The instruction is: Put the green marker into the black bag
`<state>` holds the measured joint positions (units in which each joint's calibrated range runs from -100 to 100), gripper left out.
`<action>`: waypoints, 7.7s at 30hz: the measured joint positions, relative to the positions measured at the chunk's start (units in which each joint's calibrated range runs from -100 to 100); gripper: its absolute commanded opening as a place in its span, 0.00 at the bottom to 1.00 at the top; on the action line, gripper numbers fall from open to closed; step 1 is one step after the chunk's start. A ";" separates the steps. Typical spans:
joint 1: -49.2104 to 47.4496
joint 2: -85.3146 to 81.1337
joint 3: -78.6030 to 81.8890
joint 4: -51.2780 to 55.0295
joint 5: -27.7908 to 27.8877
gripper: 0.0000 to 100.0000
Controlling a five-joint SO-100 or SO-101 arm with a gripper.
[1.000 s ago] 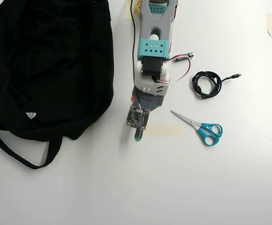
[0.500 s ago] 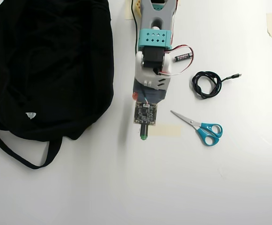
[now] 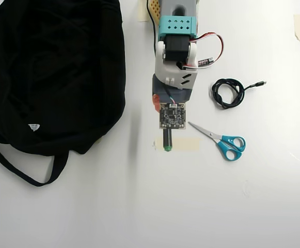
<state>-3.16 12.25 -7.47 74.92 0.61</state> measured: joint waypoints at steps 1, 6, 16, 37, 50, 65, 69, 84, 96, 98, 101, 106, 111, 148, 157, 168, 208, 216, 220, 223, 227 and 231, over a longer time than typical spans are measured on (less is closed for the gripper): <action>-0.07 -0.17 0.00 0.34 0.00 0.02; -0.96 -0.25 0.00 2.49 0.63 0.02; -1.76 -3.24 0.00 3.61 0.68 0.02; -1.76 -5.23 0.00 5.24 0.68 0.02; -1.76 -9.05 0.00 5.24 0.68 0.02; -1.54 -10.38 0.00 5.93 0.63 0.02; -0.37 -10.38 0.00 5.93 0.59 0.02; 8.38 -10.38 0.00 6.27 0.59 0.02; 21.75 -10.38 0.00 6.27 0.88 0.02; 24.76 -10.38 0.00 6.27 0.83 0.02; 27.11 -10.38 0.00 6.27 0.93 0.02; 32.26 -10.46 0.63 6.27 0.68 0.02; 38.65 -10.46 0.63 6.27 0.68 0.02; 55.47 -10.46 11.79 -9.96 0.59 0.45; 54.67 -10.46 11.79 -9.96 0.59 0.14; 52.53 -10.46 11.79 -9.96 0.59 0.02; 5.51 -71.23 65.17 -10.13 -5.67 0.02; 3.23 -84.68 79.80 -11.25 -5.67 0.02; 2.65 -89.58 85.30 -11.25 -5.67 0.02; 2.72 -91.99 87.89 -11.25 -5.62 0.02; 2.72 -93.40 90.33 -11.25 -5.47 0.02; 2.13 -93.65 93.71 -11.25 -5.47 0.02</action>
<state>-1.03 -81.40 86.24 63.68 -4.86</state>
